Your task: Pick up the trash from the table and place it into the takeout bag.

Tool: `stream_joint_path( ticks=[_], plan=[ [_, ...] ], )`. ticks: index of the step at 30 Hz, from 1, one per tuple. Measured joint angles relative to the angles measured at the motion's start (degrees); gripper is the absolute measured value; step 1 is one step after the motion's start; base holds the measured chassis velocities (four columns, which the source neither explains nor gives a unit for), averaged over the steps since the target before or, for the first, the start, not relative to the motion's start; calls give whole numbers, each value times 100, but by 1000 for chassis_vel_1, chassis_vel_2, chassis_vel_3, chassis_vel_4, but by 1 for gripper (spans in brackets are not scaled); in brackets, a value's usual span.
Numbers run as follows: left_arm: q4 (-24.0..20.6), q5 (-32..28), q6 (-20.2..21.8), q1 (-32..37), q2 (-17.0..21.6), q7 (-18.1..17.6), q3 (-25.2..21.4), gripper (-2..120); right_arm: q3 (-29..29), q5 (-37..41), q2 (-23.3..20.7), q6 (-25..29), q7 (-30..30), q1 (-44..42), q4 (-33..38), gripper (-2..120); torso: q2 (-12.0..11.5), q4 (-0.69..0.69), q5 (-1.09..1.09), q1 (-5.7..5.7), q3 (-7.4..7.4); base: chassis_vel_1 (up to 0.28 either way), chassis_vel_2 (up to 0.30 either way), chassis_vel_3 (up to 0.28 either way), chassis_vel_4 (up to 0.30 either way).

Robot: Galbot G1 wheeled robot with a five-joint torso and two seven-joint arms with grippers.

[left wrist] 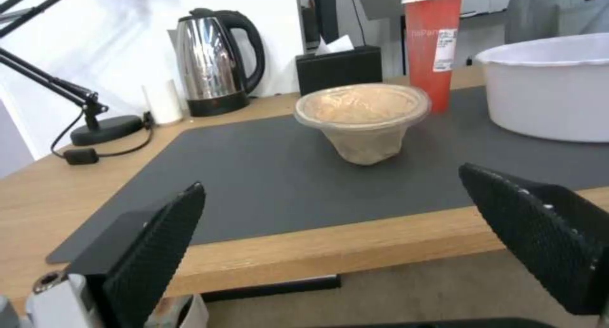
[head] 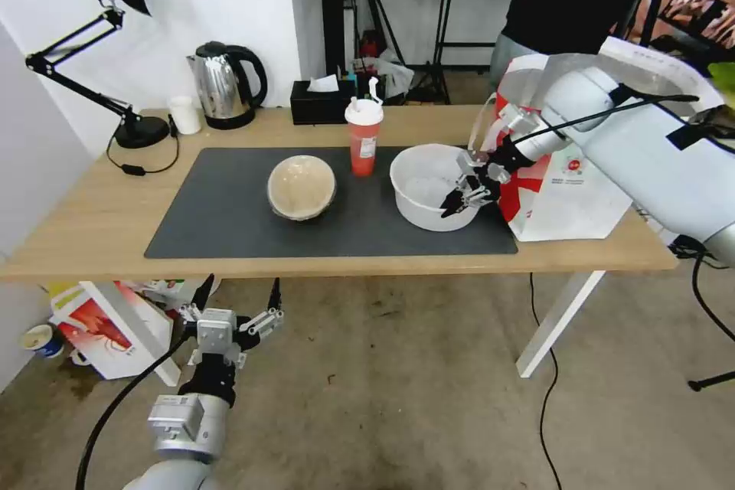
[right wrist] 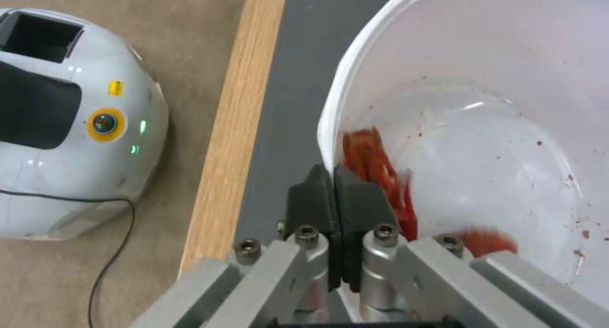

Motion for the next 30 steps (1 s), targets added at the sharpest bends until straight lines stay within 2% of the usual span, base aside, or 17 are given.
stream_joint_path(
  ticks=[22,30],
  plan=[
    [0,0,0,0,0,0,0,100,51,-15,-55,5,2,-69,2,0,0,0,0,0,0,0,0,0,0],
    [0,0,0,0,0,0,0,100,274,69,-84,14,4,-87,13,0,0,-1,1,0,0,0,0,0,0]
  ],
)
